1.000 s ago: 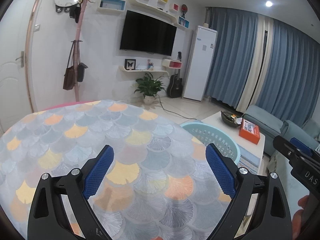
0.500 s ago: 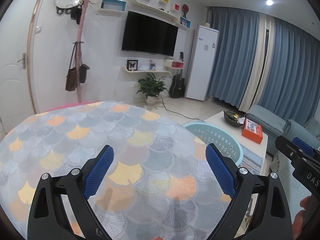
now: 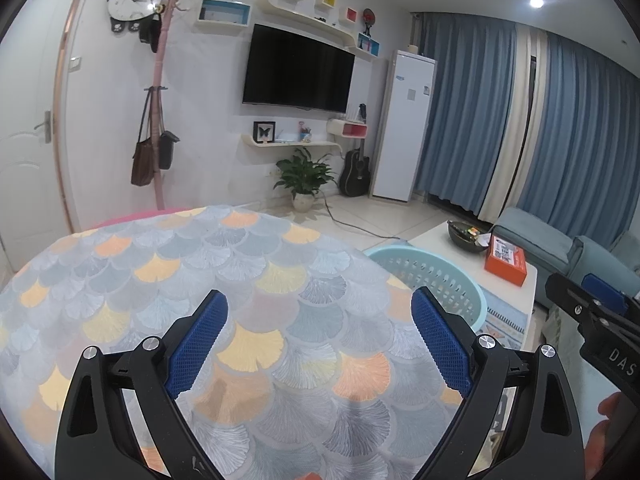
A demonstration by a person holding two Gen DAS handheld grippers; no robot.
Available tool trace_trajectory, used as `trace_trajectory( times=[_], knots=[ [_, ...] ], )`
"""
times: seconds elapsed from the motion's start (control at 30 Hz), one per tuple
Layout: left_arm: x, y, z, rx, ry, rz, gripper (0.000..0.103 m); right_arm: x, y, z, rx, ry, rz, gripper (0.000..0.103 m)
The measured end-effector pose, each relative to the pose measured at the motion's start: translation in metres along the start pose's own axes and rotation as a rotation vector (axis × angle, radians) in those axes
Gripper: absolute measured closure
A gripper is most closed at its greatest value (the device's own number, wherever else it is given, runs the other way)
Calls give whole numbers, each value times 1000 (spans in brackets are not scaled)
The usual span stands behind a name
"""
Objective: Collect trash
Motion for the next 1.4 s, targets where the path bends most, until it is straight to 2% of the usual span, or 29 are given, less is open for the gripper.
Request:
trace_trajectory(
  times=[0.3, 0.8, 1.1, 1.3, 1.4],
  knots=[
    [1, 12, -12, -8, 59, -3, 12, 4, 8, -4, 15, 42, 28, 32],
    [-11, 30, -65, -36, 118, 45, 12, 4, 18, -26, -23, 39, 39, 32],
    [-21, 42, -98, -85, 119, 65, 12, 3, 22, -31, -32, 38, 50, 32],
    [-15, 41, -101, -65, 92, 25, 12, 6, 23, -37, -41, 41, 37, 32],
    [-10, 42, -96, -30, 48, 4, 12, 8, 24, -39, -43, 42, 32, 32]
  ],
)
Point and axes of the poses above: each gripper's, at about its wrist camera, not at the fingertips, and z roughly the way its jaws point, x to its left, y to its top, the point moved 1 cm from there along z, roughly the way its jaws point, and after that the axes turned 1 degree about y, right-handed, at the moved point
